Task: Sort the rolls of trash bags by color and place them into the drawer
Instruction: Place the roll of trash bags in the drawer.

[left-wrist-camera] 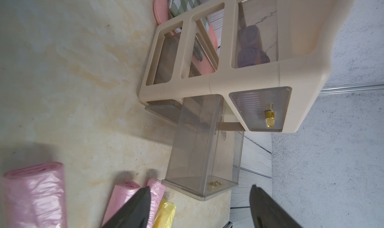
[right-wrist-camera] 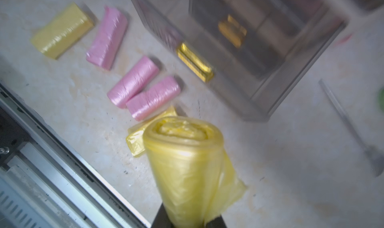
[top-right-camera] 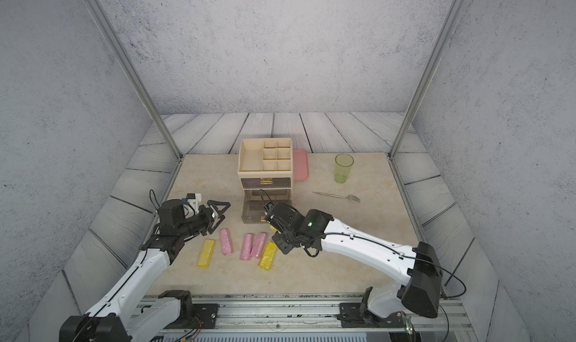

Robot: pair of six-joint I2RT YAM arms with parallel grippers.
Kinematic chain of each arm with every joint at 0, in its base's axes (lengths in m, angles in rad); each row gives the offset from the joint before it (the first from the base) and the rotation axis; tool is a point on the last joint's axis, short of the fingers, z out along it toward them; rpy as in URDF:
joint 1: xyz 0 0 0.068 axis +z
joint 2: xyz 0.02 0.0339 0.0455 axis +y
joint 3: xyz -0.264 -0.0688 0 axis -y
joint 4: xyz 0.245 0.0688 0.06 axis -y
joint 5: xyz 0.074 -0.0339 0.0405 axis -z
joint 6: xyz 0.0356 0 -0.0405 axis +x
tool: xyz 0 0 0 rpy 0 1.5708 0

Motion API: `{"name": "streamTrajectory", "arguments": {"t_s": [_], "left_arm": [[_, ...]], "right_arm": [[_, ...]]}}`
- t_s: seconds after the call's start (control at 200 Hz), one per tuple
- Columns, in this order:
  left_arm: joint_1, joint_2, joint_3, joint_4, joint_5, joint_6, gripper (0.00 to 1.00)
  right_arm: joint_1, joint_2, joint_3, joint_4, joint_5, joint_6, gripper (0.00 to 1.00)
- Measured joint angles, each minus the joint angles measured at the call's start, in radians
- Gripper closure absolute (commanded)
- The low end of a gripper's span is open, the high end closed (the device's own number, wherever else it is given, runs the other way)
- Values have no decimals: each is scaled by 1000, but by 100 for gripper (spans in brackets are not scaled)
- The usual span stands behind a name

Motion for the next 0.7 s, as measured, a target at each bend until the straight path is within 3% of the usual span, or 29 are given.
{"name": "streamTrajectory", "arguments": {"t_s": [0.16,0.35,0.58,0.701], "left_arm": [[0,-3,0,-29,6,7,20],[0,-49,-4,-40,2,2,20],[0,-66,-26,-34,-1,-21,20],[0,-65,-27,-34,-1,-24,20]], "right_arm": [[-12,72,186,6,100,-330,94],[-72,284,393,14,147,-631,89],[-127,480,538,-3,158,-811,86],[-145,517,563,-22,142,-853,70]]}}
